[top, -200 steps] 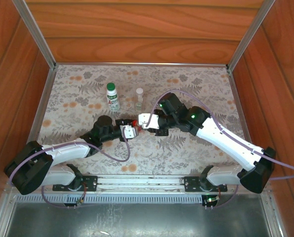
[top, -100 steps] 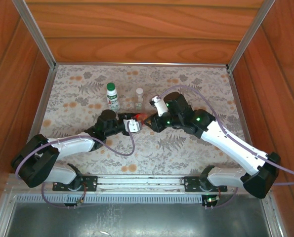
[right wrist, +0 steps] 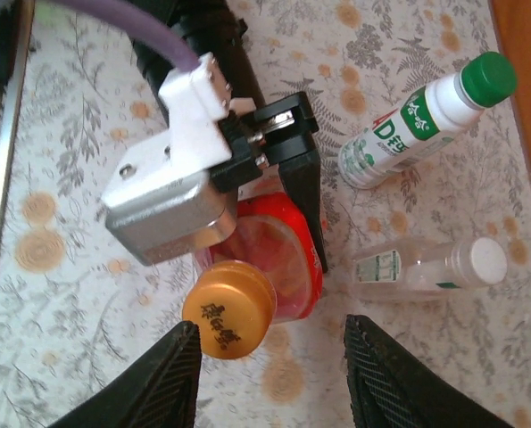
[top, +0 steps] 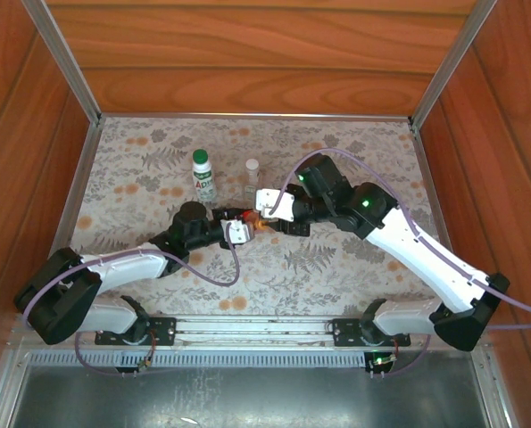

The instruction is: Screw on the bottle caps

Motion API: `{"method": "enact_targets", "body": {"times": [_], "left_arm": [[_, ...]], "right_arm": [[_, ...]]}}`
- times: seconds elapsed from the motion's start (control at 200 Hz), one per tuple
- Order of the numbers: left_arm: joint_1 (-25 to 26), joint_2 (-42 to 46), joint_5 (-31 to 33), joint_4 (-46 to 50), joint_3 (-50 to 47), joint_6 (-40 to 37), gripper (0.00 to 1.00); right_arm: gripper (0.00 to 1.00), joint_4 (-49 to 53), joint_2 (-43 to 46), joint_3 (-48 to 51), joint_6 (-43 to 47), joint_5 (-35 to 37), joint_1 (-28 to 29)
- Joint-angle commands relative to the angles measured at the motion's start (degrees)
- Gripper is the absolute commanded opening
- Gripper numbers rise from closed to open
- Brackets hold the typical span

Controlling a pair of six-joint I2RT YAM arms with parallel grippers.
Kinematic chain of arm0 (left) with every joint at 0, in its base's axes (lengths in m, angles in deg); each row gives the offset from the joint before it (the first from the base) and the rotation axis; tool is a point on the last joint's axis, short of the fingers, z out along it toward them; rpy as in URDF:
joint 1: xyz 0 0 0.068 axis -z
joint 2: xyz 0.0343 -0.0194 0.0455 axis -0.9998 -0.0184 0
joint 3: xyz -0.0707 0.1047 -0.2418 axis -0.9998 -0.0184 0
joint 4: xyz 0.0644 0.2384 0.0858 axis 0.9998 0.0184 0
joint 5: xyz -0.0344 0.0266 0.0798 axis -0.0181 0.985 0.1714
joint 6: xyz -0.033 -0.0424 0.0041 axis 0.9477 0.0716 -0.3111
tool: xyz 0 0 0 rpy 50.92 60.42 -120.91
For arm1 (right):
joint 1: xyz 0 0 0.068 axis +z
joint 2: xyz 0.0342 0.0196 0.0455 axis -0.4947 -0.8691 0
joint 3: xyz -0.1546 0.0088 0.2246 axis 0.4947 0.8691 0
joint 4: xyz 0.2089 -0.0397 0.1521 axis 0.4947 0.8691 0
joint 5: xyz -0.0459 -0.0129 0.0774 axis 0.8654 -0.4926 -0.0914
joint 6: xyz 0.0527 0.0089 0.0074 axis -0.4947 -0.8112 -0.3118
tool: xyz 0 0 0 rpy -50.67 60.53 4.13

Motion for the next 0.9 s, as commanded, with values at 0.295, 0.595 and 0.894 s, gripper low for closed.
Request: {"method": "enact_targets", "body": {"times": [0.295, 0.595, 0.894], "left_arm": [[-0.1, 0.6, -2.2, 0.2, 0.0, 1.8, 0.51], [0.0, 0.6, -2.8, 0.2, 0.4, 2.6, 0.51], [0.0, 0.8, -3.3, 0.2, 0.7, 3.6, 0.51]], "right_arm": [[0.48, 4.9, -2.5, -1.5, 10.3, -1.9, 2.5], [0.38, 3.9, -3.8, -0.7, 10.3, -1.2, 2.6], [0.42, 2.2, -3.2, 1.5, 9.7, -0.3, 2.6]]}}
